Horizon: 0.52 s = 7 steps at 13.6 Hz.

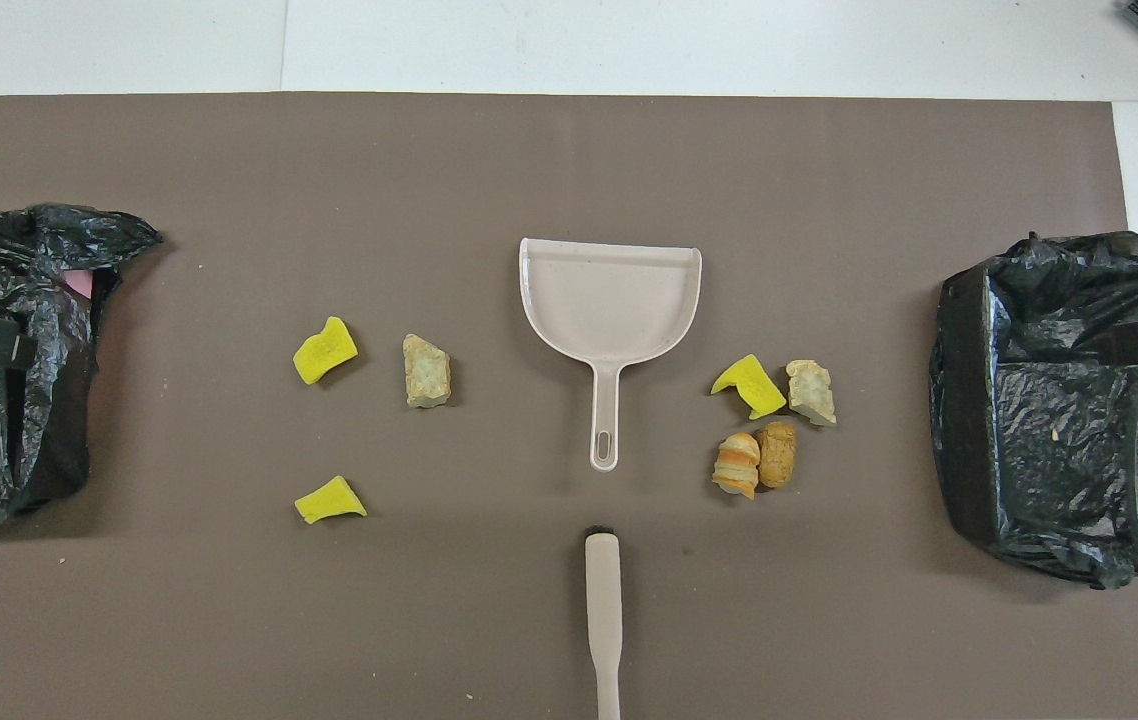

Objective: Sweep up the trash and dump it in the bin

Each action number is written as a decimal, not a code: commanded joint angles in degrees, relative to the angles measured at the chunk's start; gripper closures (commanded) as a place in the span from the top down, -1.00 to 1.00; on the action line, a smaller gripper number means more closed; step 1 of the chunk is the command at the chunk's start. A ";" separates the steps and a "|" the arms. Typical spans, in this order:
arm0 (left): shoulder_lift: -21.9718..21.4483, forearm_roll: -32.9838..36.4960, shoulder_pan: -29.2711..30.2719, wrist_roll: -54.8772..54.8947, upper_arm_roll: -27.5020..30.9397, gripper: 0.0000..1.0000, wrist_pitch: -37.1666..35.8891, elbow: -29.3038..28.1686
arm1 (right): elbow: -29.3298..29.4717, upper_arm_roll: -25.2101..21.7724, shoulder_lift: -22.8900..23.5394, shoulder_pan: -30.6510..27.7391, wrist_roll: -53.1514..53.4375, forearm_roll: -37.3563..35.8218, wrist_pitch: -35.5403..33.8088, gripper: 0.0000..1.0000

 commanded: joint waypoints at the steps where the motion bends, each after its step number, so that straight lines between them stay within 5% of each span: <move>1: -0.53 0.12 -0.96 0.71 0.75 1.00 -0.37 -0.92 | -2.01 0.28 -1.42 -0.67 0.32 0.52 1.73 1.00; 7: -0.88 0.39 -0.61 0.27 0.92 1.00 -0.38 -1.19 | -2.36 0.28 -1.68 -0.41 0.76 0.52 1.20 1.00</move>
